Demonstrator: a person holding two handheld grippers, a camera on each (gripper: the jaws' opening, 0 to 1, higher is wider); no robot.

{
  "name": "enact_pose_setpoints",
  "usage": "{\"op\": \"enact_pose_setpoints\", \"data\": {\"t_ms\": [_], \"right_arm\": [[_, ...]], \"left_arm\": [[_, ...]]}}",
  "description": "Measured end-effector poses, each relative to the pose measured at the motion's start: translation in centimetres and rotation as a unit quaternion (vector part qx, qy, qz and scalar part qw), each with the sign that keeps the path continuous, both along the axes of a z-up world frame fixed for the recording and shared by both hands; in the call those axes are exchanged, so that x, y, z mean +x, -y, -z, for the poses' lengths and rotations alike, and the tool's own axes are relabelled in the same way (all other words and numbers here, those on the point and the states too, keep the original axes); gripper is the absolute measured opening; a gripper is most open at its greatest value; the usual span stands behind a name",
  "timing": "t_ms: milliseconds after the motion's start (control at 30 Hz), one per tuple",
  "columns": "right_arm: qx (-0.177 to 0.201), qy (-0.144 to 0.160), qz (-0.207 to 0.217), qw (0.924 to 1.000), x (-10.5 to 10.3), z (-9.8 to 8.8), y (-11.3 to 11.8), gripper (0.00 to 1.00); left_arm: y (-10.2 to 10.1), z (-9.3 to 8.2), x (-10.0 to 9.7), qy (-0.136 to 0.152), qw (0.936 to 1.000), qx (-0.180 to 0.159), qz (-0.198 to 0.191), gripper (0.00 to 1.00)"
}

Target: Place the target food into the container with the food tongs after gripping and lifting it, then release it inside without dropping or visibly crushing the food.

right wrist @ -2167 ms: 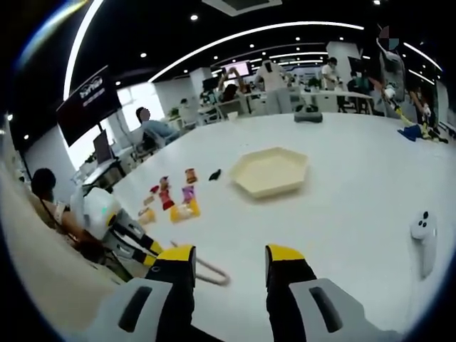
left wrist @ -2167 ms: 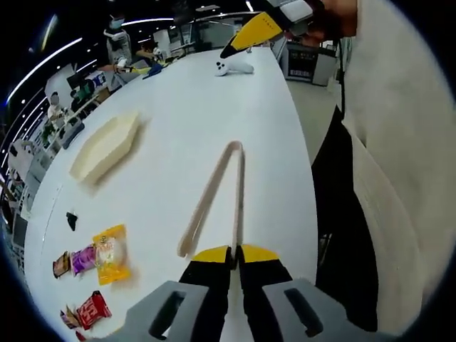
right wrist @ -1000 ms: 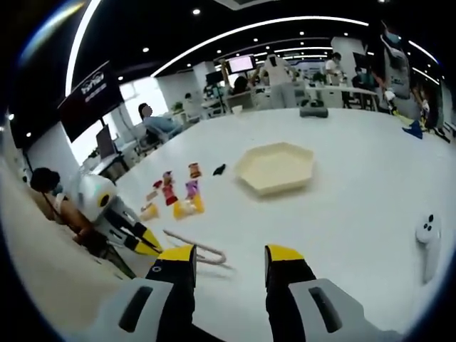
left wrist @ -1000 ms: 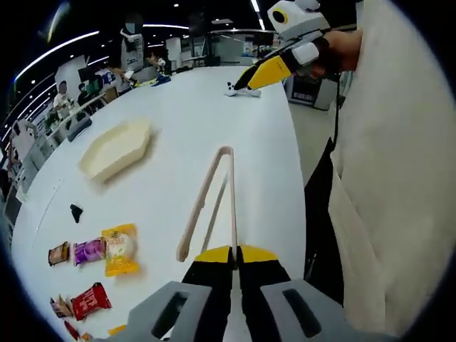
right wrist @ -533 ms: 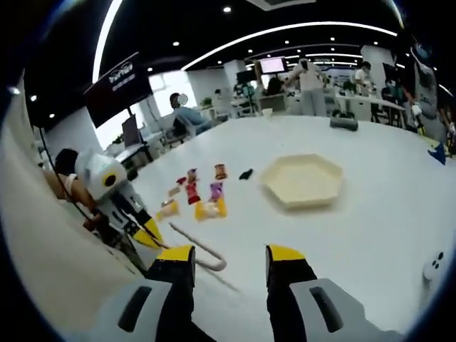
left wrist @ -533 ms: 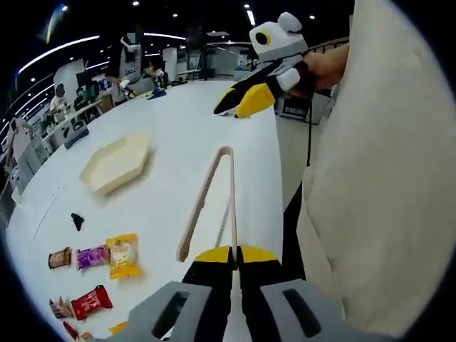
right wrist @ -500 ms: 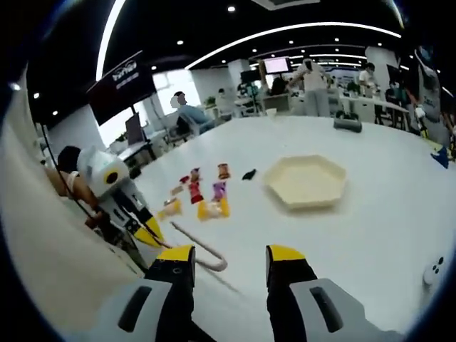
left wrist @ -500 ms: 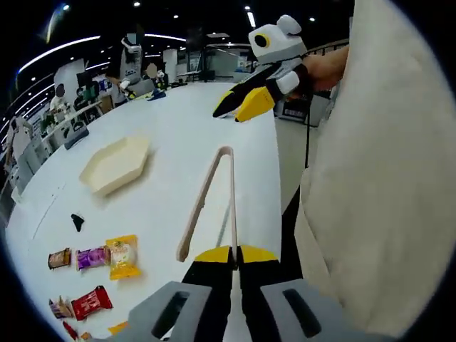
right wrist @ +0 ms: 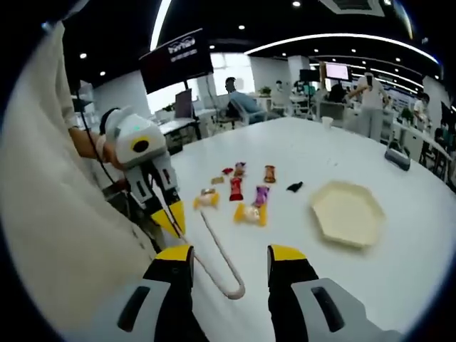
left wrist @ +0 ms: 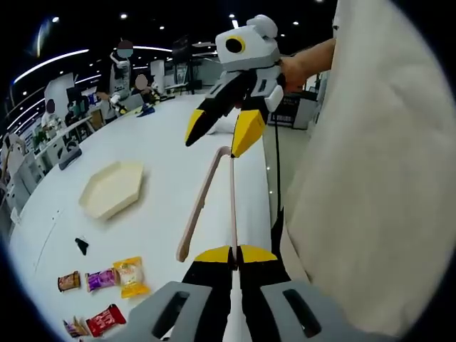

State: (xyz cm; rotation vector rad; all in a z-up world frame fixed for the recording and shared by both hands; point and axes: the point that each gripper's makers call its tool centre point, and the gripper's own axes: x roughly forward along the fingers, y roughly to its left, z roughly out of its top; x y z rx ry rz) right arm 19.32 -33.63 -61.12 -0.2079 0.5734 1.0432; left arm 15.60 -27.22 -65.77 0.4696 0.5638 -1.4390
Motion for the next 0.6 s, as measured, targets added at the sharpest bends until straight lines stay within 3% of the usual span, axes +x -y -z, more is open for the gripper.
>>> {"op": "enact_pose_setpoints", "data": {"t_ms": [133, 300, 600], "right_arm": [[-0.038, 0.007, -0.056, 0.9977, -0.9, 0.6, -1.1, 0.42], [-0.089, 0.02, -0.132, 0.9871, -2.2, 1.6, -2.4, 0.42], [-0.107, 0.035, -0.163, 0.9802, -1.9, 1.5, -3.3, 0.42]], "left_arm": [[0.2, -0.4, -0.1, 0.002, 1.0, -0.001, 0.005, 0.0], [0.5, -1.0, -0.2, 0.009, 0.9998, 0.002, 0.017, 0.0], [0.8, -1.4, -0.7, 0.011, 0.9995, 0.001, 0.029, 0.0]]}}
